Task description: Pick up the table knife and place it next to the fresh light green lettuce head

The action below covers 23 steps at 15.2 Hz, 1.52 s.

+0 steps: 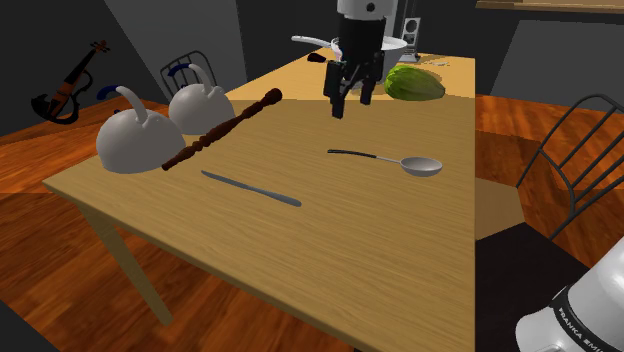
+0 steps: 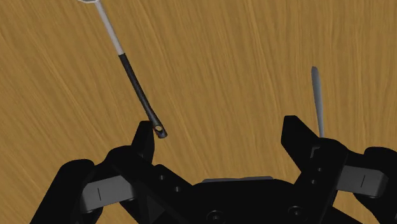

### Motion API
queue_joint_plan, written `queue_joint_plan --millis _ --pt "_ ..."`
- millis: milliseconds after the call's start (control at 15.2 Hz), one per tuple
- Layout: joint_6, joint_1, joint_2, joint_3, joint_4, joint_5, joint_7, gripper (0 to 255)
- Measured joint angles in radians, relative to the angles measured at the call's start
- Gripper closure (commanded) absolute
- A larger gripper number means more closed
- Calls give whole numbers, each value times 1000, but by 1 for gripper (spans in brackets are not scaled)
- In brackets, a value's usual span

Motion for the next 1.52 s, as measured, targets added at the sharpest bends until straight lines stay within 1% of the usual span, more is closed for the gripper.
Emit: queue_joint_plan --millis 264,660,990,1122,1320,1518 --pt "24 29 118 51 74 -30 29 0" --pt "46 84 323 115 218 -108 81 0" --pt "38 148 485 149 348 -181 119 0" --pt "27 183 558 158 415 -213 139 0" --pt "51 198 598 158 422 -232 148 0" --pt "86 200 613 154 401 -241 153 0"
